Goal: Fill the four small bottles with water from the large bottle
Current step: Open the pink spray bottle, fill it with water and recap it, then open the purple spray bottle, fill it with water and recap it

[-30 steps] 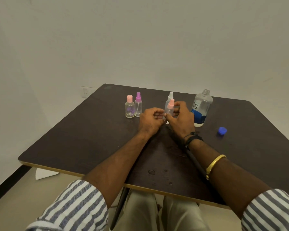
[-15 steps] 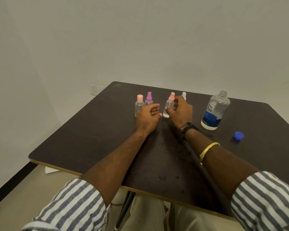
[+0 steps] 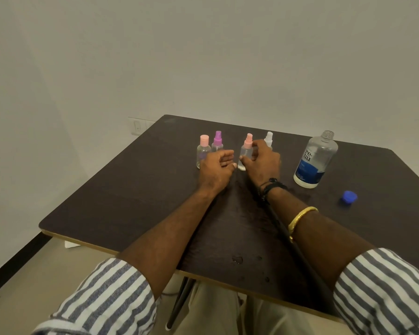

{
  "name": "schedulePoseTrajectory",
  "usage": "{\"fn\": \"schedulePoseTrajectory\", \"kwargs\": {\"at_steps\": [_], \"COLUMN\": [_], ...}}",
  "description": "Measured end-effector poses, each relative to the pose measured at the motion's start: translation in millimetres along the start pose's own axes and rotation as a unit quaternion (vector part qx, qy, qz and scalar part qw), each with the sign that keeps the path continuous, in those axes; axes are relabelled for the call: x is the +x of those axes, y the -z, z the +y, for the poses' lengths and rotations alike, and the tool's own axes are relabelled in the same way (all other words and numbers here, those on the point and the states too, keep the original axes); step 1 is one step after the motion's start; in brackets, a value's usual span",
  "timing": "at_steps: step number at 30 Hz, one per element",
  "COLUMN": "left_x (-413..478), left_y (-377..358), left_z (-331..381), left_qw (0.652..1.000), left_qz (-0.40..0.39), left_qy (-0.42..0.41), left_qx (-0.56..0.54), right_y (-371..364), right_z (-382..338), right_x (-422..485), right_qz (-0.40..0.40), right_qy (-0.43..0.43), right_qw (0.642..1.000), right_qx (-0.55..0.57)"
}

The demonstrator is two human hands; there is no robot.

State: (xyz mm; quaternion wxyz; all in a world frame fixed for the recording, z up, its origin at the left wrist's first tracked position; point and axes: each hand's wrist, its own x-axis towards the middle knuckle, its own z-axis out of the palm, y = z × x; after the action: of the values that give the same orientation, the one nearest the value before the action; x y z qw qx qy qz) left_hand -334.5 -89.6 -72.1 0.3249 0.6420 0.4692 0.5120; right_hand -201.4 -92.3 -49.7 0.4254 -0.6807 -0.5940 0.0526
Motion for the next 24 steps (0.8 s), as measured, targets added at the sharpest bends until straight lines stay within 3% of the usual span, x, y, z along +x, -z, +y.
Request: {"fn": "schedulePoseTrajectory", "kwargs": {"at_steps": [7, 12, 16, 24], "left_x": [0, 0, 2, 9], "left_y": [8, 10, 13, 25], "left_z": [3, 5, 6, 4], "left_qw": [1.000, 0.997, 0.994, 0.987], "left_qz": [0.029, 0.071, 0.098, 0.150], "left_qy": [-0.006, -0.017, -0.037, -0.048], "left_qx": [0.004, 0.014, 0.025, 0.022], "right_y": [7, 10, 4, -11], "right_z": [2, 0, -12, -36], "right_x": [-5, -7, -6, 2], "right_qz": [0.027, 0.074, 0.057, -0.017], "right_qy": [-0.017, 0.026, 0.091, 0.135], "right_qw": [0.999, 0.996, 0.994, 0.990], "right_qx": [-0.023, -0.041, 0.015, 0.043]}}
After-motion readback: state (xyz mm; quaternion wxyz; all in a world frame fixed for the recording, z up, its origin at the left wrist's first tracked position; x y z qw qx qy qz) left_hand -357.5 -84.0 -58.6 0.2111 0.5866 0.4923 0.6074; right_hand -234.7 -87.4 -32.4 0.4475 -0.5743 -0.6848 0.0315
